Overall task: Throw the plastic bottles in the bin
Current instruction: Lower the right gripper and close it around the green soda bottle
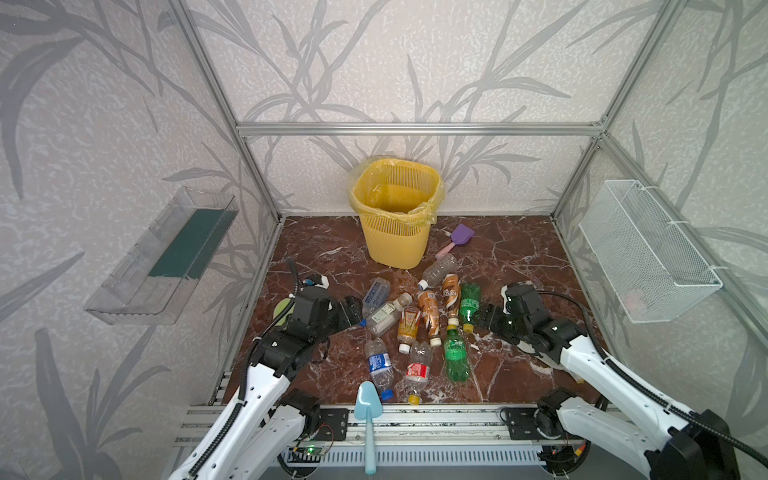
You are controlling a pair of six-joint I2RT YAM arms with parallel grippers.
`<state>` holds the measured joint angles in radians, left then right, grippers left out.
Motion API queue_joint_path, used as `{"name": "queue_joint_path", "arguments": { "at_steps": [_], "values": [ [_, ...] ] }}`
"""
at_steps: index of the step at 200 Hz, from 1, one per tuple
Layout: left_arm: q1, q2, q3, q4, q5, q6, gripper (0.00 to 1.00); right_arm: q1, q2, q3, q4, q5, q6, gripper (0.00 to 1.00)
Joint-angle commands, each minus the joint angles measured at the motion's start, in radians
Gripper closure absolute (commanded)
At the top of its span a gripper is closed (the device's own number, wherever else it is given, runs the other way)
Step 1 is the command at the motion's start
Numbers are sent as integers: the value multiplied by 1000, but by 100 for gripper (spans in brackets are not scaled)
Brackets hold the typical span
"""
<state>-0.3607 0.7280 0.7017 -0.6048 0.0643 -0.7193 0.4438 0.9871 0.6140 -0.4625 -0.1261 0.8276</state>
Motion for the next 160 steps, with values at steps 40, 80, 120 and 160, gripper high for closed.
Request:
{"name": "queue_joint_path", "arguments": {
  "at_steps": [40, 80, 120, 160],
  "values": [
    [0, 14, -16, 22, 10, -19, 8, -3, 137, 131, -39, 66, -139, 17],
    [0, 10, -18, 10, 17, -20, 8, -21, 283, 239, -53, 74, -182, 18],
    [1, 2, -21, -6, 10, -23, 8, -55, 402, 318, -50, 60, -232, 21],
    [1, 3, -28, -4, 14, -26, 8, -71, 527, 394, -75, 26, -249, 24]
  ]
}}
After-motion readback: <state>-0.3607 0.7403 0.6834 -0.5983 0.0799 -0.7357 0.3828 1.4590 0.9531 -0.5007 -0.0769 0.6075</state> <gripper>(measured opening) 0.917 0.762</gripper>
